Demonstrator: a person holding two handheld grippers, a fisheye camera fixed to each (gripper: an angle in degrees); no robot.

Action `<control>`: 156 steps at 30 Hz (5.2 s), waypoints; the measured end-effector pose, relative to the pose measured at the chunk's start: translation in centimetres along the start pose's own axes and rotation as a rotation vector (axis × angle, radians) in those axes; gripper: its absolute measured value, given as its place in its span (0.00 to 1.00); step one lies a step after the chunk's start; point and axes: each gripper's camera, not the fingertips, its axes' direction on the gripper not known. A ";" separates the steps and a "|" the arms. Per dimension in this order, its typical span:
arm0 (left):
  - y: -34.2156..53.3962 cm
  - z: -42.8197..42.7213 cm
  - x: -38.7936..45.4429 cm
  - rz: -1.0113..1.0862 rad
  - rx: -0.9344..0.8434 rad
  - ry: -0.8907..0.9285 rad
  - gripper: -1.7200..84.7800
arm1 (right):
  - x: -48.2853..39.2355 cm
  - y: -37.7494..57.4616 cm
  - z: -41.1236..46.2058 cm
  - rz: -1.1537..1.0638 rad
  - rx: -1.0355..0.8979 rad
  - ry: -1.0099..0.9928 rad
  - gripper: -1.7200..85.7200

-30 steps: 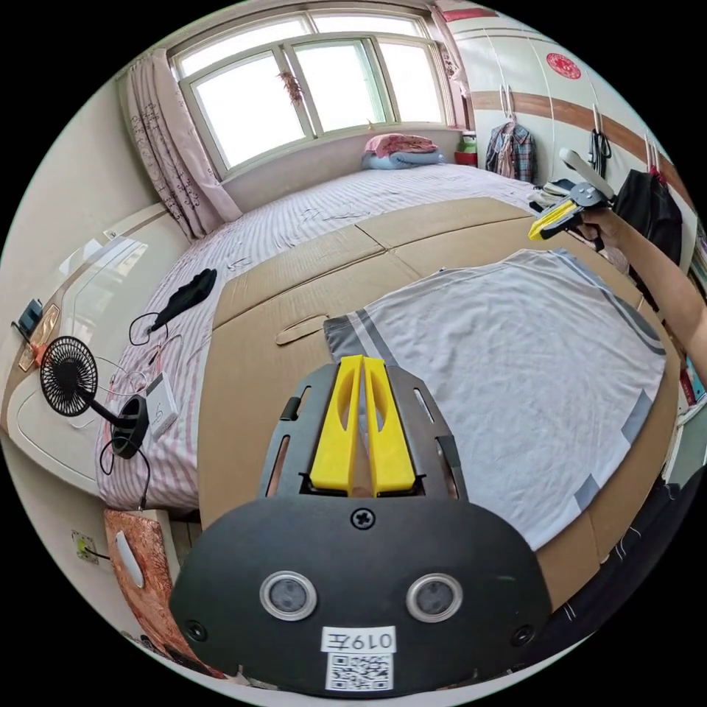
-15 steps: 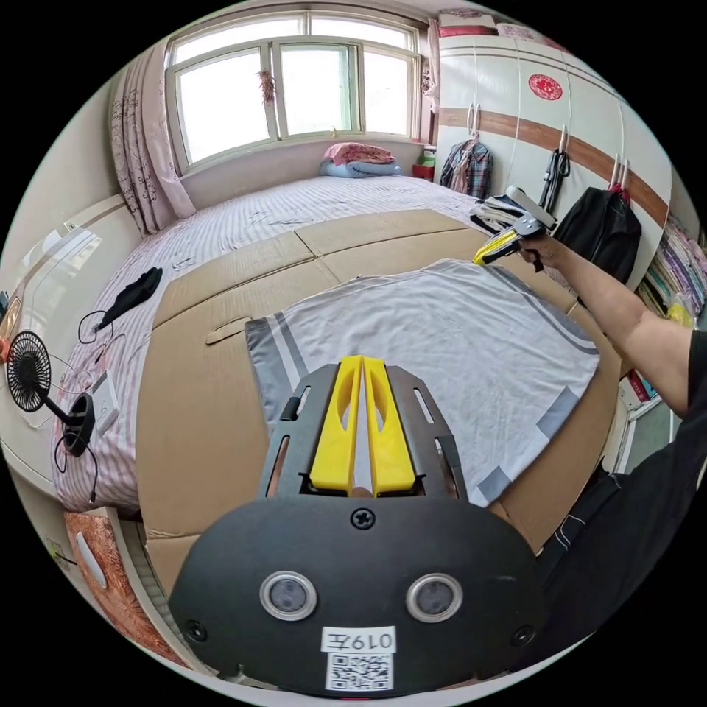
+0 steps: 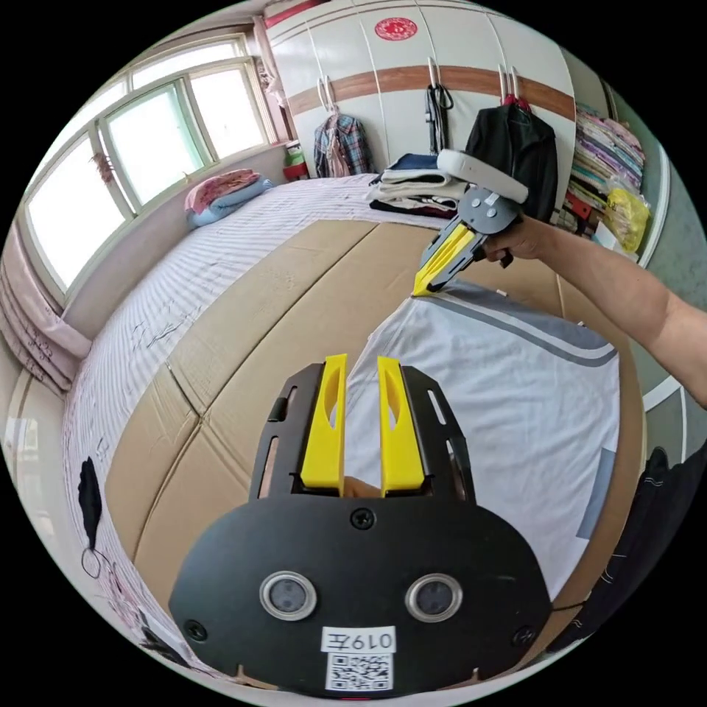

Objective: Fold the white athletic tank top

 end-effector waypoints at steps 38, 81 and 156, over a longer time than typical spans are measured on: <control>-11.7 15.3 0.0 0.052 -0.196 0.029 0.03 | 5.3 9.7 -4.3 0.148 0.135 0.015 0.06; 12.0 2.6 -16.4 -0.113 -0.135 -0.087 0.04 | -3.7 -0.9 -4.3 0.032 0.052 0.157 0.01; 18.9 -1.4 -22.7 0.039 -0.126 0.021 0.03 | -21.2 -21.7 2.9 -0.297 0.143 -0.141 0.02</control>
